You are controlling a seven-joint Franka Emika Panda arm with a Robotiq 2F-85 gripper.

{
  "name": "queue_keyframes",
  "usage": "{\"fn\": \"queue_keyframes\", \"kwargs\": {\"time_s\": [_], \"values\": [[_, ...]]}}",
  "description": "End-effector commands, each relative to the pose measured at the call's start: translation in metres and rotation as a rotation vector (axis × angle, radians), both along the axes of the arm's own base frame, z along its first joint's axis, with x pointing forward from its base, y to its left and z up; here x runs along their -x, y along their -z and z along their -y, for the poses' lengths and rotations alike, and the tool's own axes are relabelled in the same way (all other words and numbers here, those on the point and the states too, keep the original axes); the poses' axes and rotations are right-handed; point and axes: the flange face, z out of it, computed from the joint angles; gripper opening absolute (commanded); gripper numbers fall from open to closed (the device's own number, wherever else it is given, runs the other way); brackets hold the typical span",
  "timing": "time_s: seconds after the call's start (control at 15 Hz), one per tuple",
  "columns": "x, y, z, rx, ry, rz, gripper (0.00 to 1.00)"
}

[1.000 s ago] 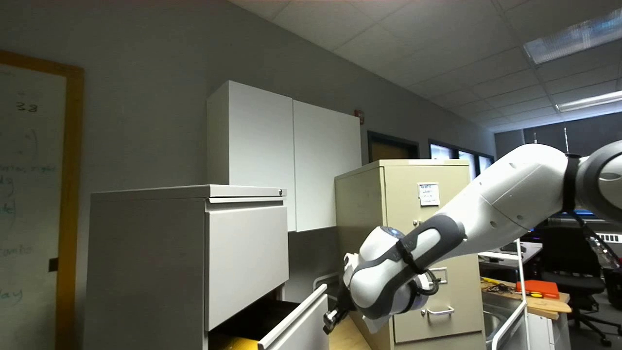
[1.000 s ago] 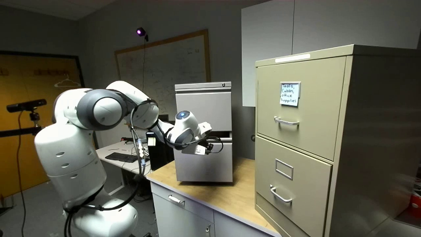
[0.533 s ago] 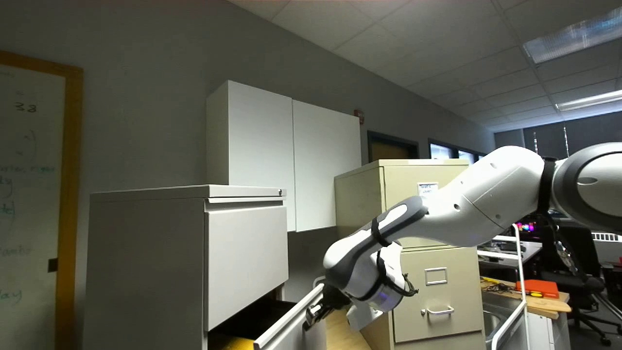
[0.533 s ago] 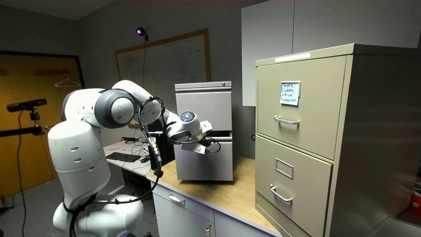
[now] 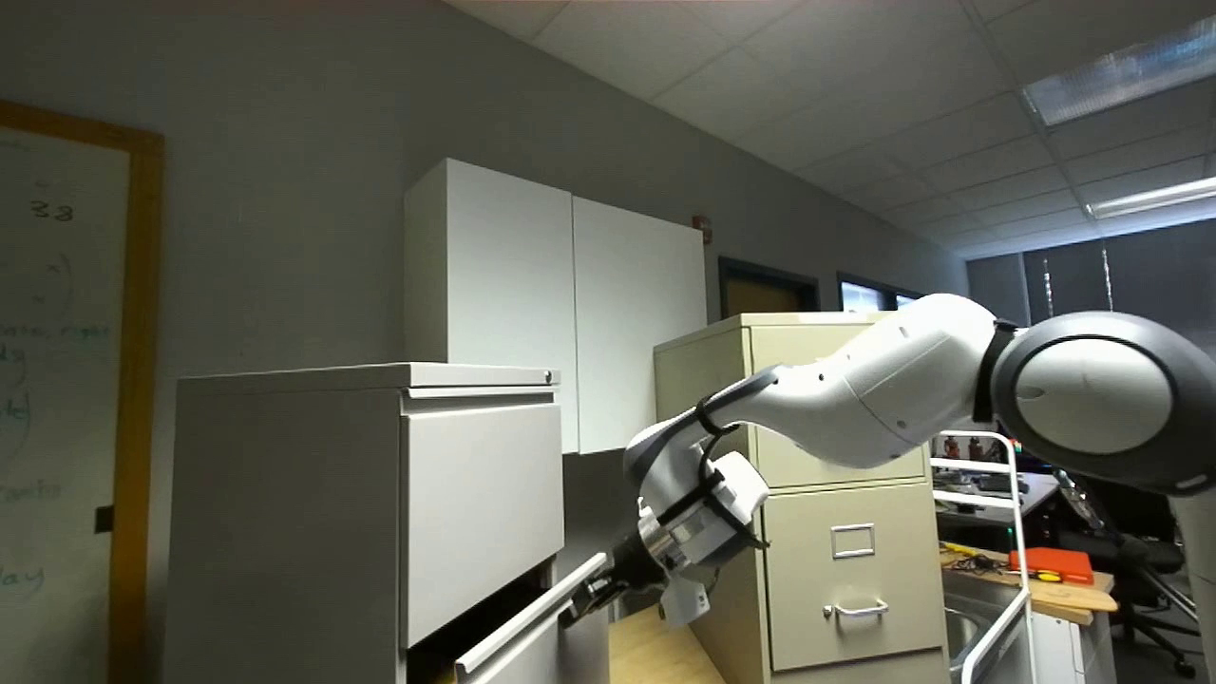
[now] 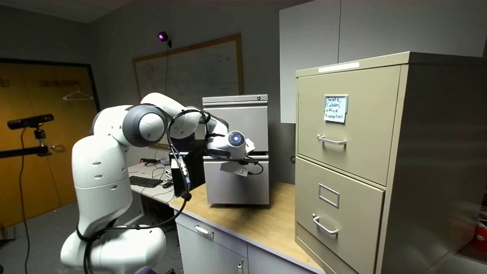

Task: Close the bottom drawer of the cabinet at the left

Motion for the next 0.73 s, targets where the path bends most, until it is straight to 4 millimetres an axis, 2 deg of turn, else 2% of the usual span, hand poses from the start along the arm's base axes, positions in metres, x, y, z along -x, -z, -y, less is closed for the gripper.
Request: {"fn": "queue_keyframes", "kwargs": {"time_s": [0.0,0.4,0.67], "values": [[-0.056,0.003,-0.015,-0.042,-0.063,0.038,0.04],[-0.108,0.001,-0.025,-0.062,-0.111,0.049,0.04],[-0.105,-0.006,-0.018,-0.02,-0.134,0.013,0.05]]}}
